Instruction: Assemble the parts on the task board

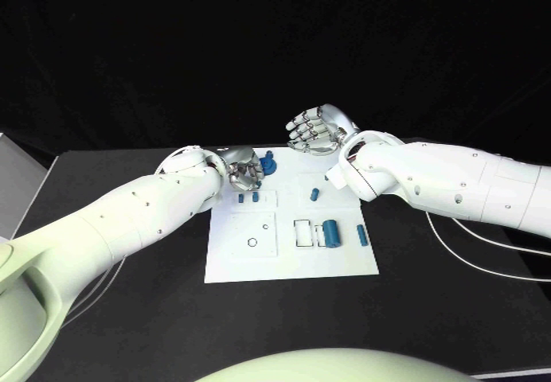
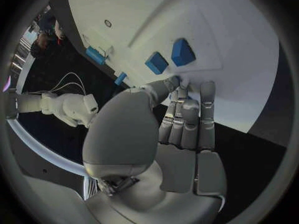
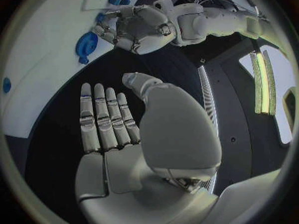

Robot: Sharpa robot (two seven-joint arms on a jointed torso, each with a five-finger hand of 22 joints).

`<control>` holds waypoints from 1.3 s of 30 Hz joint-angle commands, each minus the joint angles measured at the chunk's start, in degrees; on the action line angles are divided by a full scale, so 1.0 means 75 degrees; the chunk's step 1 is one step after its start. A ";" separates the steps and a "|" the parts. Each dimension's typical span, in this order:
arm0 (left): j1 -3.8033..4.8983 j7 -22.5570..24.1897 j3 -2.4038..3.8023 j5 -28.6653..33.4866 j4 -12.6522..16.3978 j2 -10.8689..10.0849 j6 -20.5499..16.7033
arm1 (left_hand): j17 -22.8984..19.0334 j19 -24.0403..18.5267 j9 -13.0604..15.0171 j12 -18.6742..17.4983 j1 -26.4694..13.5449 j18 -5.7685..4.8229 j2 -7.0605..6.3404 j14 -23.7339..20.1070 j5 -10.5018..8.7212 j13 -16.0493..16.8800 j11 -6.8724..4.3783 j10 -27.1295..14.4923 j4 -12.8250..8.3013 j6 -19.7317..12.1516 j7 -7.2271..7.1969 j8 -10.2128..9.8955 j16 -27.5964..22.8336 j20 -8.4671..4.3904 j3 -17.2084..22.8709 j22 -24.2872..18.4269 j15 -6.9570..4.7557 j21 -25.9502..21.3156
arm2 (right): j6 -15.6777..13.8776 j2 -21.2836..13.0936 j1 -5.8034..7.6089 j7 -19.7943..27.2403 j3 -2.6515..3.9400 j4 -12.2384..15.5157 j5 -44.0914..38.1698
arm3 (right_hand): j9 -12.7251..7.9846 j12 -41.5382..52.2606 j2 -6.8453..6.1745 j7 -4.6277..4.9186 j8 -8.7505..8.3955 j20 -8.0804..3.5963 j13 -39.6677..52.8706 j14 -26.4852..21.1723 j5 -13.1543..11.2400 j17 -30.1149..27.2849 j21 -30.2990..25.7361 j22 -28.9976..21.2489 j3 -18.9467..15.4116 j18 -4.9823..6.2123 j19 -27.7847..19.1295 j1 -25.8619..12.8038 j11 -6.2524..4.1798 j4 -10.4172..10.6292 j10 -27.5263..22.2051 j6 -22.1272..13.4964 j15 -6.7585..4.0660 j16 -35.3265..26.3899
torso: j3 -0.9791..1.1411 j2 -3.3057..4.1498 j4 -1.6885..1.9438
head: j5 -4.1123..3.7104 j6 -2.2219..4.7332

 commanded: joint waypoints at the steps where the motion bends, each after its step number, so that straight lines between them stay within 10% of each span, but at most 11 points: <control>1: -0.0068 0.0047 -0.0046 -0.0070 0.0005 0.0038 0.0461 | 0.0011 -0.0059 0.0002 0.0019 -0.0007 0.0085 -0.0050 0.0064 -0.0043 0.0021 0.0007 -0.0010 -0.0021 -0.0013 -0.0027 -0.0010 0.0046 -0.0004 -0.0044 0.0009 0.0004 0.0040 | 0.0084 0.0007 0.0001 0.0076 0.0005 0.0008 -0.0011 | -0.0007 -0.0039 0.0013 0.0383 -0.0024 0.0046 0.0002 0.0069 0.0047 -0.0011 -0.0014 -0.0009 0.0040 0.0103 -0.0011 -0.0086 0.0016 0.0004 0.0045 0.0069 0.0011 -0.0031 | 0.0005 0.0002 -0.0006 | 0.0007 -0.0002; 24: -0.0073 0.0198 -0.0101 -0.0066 -0.0200 0.0168 0.0640 | -0.0414 -0.0308 0.0130 0.0310 -0.0055 0.0118 0.0106 -0.0211 -0.0042 0.0182 0.0046 -0.0406 -0.0023 0.0485 0.0021 0.0261 0.0017 0.0033 -0.0116 -0.0118 0.0040 -0.0048 | 0.0103 0.0043 0.0001 0.0087 0.0005 -0.0010 0.0005 | -0.0007 -0.0039 0.0025 0.0377 -0.0018 0.0045 0.0004 0.0076 0.0049 -0.0015 -0.0013 -0.0009 0.0046 0.0104 -0.0010 -0.0103 0.0011 0.0013 0.0062 0.0085 0.0008 -0.0034 | 0.0013 0.0008 -0.0011 | -0.0009 0.0000; 39: -0.0078 0.0486 -0.0118 0.0020 -0.0182 0.0137 0.0008 | -0.0618 -0.0461 0.0098 -0.0827 0.0200 0.0129 0.0237 -0.0143 -0.0011 -0.0269 0.0025 0.0545 -0.0558 0.0715 0.0076 0.0211 -0.0093 -0.0081 0.0800 0.0294 -0.0034 0.0589 | 0.0105 0.0045 0.0001 0.0092 0.0005 -0.0022 0.0010 | -0.0007 -0.0039 0.0025 0.0377 -0.0018 0.0045 0.0004 0.0076 0.0049 -0.0015 -0.0013 -0.0009 0.0046 0.0104 -0.0010 -0.0103 0.0011 0.0013 0.0062 0.0085 0.0008 -0.0034 | 0.0002 -0.0001 -0.0002 | -0.0034 0.0016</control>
